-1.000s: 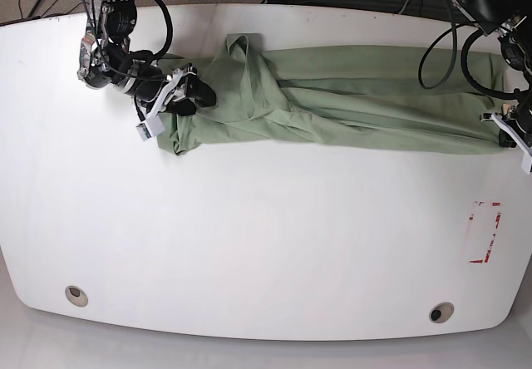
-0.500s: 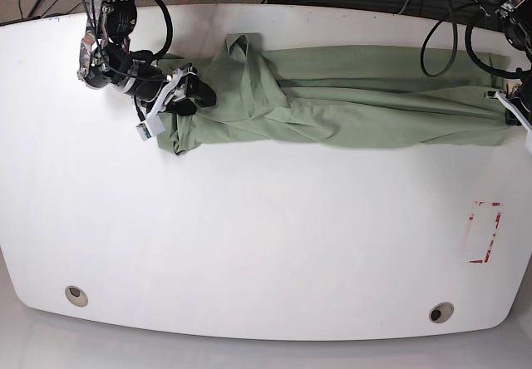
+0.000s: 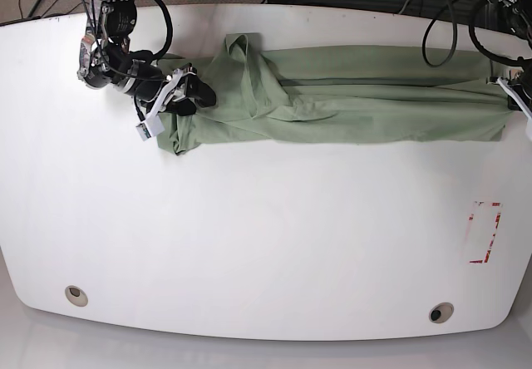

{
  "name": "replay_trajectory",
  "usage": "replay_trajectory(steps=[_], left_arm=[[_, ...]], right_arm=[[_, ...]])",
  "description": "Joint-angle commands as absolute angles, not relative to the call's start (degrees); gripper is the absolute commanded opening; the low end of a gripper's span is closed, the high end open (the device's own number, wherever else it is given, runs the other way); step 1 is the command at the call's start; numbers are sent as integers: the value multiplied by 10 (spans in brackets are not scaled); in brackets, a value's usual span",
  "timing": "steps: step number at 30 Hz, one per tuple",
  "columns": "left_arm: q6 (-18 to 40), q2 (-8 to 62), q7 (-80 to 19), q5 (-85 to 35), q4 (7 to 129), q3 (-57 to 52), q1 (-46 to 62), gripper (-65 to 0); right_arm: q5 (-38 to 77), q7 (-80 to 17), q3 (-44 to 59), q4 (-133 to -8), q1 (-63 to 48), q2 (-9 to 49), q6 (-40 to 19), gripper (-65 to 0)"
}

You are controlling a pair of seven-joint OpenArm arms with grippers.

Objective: Layout the t-shirt on the table in an organized manner, then fold the t-shirt properly
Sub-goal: 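Pull the strip's end with the left gripper away from the right gripper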

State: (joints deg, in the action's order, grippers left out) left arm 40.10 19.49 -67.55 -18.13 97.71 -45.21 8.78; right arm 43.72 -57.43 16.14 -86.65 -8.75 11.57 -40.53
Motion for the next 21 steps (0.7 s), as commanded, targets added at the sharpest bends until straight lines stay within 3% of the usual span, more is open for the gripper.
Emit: replay_trajectory(steps=[1, 15, 21], left_arm=[[400, 210, -667, -180, 985, -456, 89, -621], [400, 221, -667, -177, 985, -454, 89, -617], [400, 229, -669, -177, 985, -456, 89, -496]], right_arm=[[424, -584, 164, -870, -86, 121, -400, -314], [423, -570, 164, -870, -86, 123, -400, -314], [423, -569, 164, -869, -87, 124, -400, -314]])
